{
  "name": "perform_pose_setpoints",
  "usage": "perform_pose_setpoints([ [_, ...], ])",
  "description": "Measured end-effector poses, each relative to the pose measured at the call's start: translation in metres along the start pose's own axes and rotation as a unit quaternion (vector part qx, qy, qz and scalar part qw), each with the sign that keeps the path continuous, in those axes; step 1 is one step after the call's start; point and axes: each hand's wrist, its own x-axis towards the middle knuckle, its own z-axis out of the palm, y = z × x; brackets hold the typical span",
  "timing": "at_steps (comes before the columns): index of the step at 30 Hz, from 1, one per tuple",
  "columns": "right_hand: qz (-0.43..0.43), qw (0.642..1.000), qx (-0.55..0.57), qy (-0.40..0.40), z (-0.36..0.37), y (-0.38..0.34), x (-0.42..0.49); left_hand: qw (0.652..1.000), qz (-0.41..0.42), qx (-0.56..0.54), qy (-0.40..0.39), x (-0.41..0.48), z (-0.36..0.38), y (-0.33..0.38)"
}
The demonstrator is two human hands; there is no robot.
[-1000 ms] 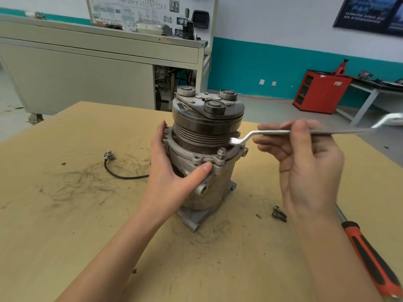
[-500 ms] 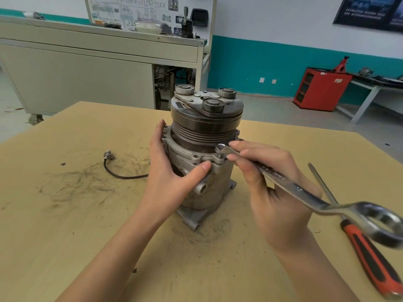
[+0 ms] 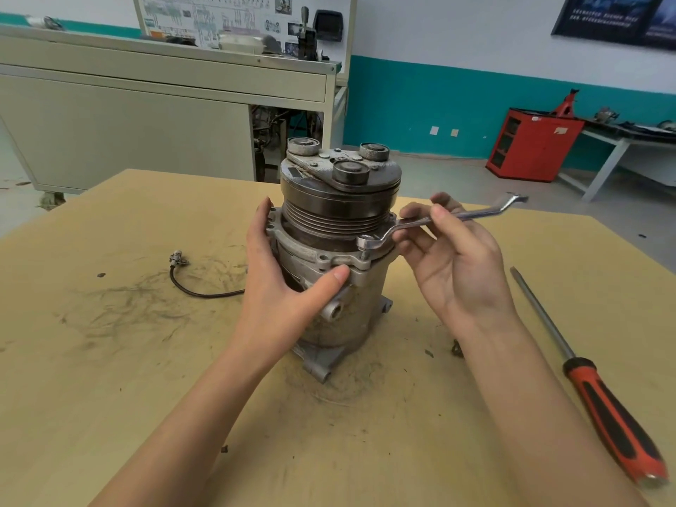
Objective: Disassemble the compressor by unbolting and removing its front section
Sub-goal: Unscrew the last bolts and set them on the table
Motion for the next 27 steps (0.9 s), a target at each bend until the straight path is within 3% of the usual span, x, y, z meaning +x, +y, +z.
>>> perform_pose_setpoints([
  [4,-0.171,0.978,-0.12,0.029,0.001,-0.008,-0.015,1.0,-0.005,-0.002,-0.001,0.0,0.0,0.0],
  [8,-0.363,0.886,-0.287,0.009,0.009,-0.006,-0.037,1.0,-0.008,0.0,0.004,0.0,0.0,-0.001],
  [10,-0.402,0.851,-0.337,-0.028,0.011,0.002,-0.043,1.0,-0.005,0.0,0.006,0.0,0.0,-0.001],
  [15,-0.422,0.81,-0.401,-0.065,0.004,0.016,-0.046,1.0,-0.003,-0.003,0.008,0.001,0.0,-0.002],
  [22,-0.406,0.834,-0.366,-0.068,0.005,0.022,-0.045,1.0,-0.003,-0.005,0.007,0.001,0.0,-0.002],
  [24,-0.349,0.887,-0.296,-0.059,0.005,0.018,-0.037,1.0,-0.004,-0.005,0.004,0.001,0.0,-0.001],
  [27,-0.131,0.983,-0.121,-0.035,0.003,0.008,-0.015,1.0,-0.002,-0.001,0.005,0.001,0.0,-0.001],
])
